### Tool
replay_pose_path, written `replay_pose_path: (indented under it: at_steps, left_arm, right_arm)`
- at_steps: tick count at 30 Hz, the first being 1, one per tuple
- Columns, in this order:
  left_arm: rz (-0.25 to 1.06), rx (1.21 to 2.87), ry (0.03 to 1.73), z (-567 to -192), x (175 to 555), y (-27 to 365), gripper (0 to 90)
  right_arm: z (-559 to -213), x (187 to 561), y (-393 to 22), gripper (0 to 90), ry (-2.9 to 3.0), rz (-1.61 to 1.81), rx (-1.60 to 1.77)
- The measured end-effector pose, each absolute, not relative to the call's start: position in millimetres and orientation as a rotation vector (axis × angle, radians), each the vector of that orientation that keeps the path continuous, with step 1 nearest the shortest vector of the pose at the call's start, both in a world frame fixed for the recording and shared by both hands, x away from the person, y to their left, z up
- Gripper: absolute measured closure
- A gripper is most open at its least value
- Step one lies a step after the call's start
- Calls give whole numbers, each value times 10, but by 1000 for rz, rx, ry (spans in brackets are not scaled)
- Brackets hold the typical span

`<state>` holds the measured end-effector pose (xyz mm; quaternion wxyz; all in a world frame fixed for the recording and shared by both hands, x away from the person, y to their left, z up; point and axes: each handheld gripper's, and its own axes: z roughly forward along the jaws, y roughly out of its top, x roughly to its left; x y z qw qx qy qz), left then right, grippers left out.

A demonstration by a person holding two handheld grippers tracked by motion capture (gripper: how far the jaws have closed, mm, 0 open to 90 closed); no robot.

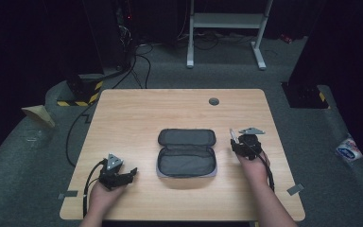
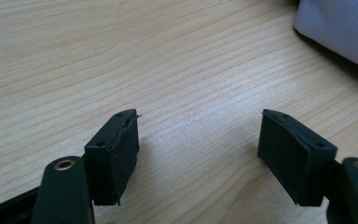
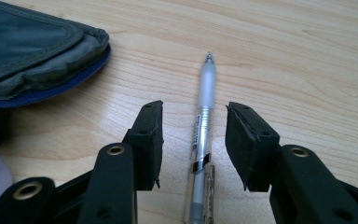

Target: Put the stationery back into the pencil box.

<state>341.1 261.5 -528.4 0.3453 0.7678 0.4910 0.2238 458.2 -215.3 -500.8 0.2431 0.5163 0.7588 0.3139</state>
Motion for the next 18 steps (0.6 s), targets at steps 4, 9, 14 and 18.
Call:
replay_pose_path:
  at_steps: [4, 9, 14, 18]
  left_arm:
    - [581, 1995, 1272, -5283, 3412, 2618, 291]
    - [583, 1998, 1269, -5283, 3415, 2620, 291]
    - [582, 1999, 1268, -5283, 3416, 2620, 290]
    - [582, 1999, 1268, -5283, 3417, 2621, 290]
  right_arm:
    - [-5045, 4613, -2176, 564, 2075, 847, 1434]
    - [-5094, 4654, -2206, 600, 2096, 834, 1448]
    - [-5129, 4663, -2193, 648, 2120, 805, 1435]
    - [-5136, 4662, -2188, 666, 2123, 794, 1428]
